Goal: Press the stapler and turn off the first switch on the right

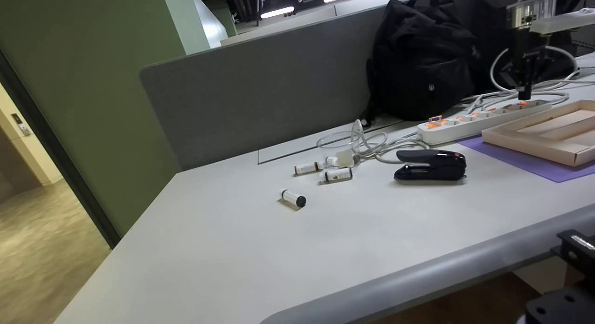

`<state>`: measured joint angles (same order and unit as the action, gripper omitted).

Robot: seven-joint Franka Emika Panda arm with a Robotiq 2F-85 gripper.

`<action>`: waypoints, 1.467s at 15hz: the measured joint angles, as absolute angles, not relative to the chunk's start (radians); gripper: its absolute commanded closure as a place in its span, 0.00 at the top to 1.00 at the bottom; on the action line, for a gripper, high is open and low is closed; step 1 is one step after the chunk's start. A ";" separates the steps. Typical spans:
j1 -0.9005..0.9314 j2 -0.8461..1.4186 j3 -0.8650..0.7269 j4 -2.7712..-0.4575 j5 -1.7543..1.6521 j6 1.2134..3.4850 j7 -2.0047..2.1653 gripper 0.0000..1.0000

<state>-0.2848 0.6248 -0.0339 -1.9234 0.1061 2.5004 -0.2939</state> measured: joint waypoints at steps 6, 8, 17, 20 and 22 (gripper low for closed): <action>-0.289 0.630 -0.028 -1.923 0.122 2.522 -0.299 0.00; -0.294 0.630 -0.023 -1.923 0.123 2.529 -0.301 0.00; -0.305 0.648 -0.021 -1.911 0.124 2.540 -0.308 0.00; -0.305 0.648 -0.021 -1.911 0.122 2.540 -0.313 0.00; -0.302 0.648 -0.021 -1.911 0.115 2.541 -0.316 0.00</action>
